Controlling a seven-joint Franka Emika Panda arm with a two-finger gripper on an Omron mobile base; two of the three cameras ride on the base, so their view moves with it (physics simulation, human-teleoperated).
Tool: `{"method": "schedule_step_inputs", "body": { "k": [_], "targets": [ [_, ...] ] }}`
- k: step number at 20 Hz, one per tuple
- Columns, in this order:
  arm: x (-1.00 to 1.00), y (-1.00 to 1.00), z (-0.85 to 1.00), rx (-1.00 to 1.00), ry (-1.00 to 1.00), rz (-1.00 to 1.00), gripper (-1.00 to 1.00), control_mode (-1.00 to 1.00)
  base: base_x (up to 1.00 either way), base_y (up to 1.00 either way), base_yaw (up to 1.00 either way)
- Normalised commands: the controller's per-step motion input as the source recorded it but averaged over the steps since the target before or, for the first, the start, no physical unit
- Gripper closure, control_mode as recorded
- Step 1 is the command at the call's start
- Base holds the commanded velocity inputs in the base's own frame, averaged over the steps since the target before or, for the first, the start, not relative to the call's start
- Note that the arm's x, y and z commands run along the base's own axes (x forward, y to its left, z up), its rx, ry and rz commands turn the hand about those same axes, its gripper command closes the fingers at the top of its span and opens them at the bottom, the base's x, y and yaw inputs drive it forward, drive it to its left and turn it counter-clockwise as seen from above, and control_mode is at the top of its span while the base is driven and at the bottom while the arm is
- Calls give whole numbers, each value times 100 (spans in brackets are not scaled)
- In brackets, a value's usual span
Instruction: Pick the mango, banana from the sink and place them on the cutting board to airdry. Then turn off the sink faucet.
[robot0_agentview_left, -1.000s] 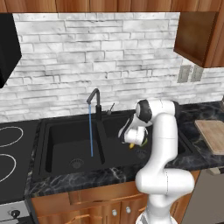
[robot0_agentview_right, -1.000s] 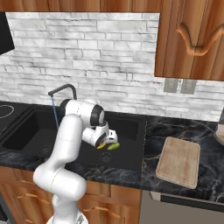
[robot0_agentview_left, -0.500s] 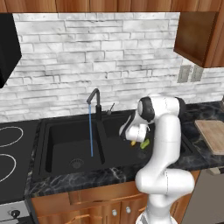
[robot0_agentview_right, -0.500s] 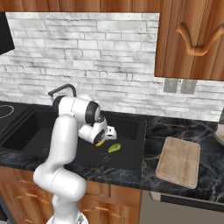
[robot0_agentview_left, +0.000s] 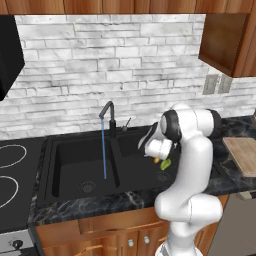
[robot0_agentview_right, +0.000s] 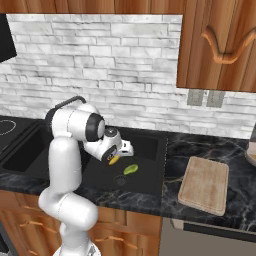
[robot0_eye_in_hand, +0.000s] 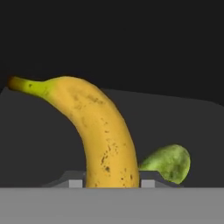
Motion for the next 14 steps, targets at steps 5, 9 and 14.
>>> {"method": "schedule_step_inputs", "body": {
  "k": [5,9,14],
  "targets": [
    [-51,-37,63,0,-5,0,100,-100,0,0,0],
    [-44,-32,72,0,-4,0,100,-100,0,0,0],
    [-40,-24,69,1,-1,0,100,-100,0,0,0]
  ]
}}
